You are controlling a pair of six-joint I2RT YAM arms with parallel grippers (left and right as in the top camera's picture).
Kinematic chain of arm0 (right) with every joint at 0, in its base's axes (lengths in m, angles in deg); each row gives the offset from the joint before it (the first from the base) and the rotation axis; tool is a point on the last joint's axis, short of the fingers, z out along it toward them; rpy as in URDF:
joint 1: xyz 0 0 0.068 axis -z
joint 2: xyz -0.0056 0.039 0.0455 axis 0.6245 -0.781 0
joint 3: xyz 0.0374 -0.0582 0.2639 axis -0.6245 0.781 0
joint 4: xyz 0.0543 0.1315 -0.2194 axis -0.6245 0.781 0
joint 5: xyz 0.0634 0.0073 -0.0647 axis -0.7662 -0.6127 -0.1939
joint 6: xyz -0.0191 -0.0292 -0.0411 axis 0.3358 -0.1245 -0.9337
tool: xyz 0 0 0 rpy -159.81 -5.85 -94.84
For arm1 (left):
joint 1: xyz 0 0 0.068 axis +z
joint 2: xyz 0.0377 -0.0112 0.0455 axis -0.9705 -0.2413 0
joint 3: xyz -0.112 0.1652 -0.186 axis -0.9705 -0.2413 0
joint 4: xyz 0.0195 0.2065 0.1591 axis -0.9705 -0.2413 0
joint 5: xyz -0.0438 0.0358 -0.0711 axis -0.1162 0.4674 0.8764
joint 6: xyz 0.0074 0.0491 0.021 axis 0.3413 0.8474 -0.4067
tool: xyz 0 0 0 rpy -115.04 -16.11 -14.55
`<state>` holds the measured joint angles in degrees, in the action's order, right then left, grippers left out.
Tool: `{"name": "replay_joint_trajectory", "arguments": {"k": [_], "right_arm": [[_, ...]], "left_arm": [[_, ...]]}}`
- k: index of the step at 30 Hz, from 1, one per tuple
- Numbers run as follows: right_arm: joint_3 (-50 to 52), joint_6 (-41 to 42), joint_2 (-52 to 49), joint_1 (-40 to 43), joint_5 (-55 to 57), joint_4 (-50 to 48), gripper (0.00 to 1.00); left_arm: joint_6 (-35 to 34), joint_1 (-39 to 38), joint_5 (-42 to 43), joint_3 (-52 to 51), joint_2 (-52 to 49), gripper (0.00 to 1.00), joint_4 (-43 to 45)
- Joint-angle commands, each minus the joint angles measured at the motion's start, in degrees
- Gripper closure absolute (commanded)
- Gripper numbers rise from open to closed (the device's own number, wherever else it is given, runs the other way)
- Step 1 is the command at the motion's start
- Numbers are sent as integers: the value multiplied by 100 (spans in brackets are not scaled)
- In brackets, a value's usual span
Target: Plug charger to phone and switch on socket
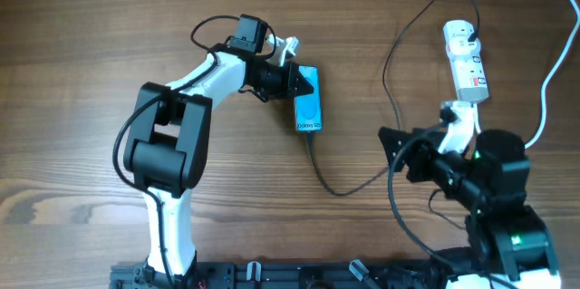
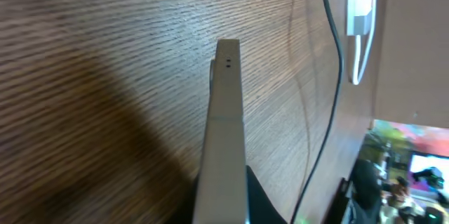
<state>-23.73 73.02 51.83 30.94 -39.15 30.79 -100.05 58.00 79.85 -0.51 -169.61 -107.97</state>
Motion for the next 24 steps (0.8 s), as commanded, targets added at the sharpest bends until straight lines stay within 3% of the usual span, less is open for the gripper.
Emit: {"name": "replay_joint_trajectory", "arguments": {"k": [1,10,19,24], "right_arm": [[-35,94,94,7,369,367,18],[-35,391,85,7,365,1123,18],[-35,546,85,7,330,1290,17],[-35,540,85,7,334,1432,17]], "left_arm": [[153,-4,-57,4,-470,96,334],[-192,57,-61,2,-1014,91,557],[-282,109,-107,2,-1025,66,468],[-485,223,-221,2,-1025,64,313]]}}
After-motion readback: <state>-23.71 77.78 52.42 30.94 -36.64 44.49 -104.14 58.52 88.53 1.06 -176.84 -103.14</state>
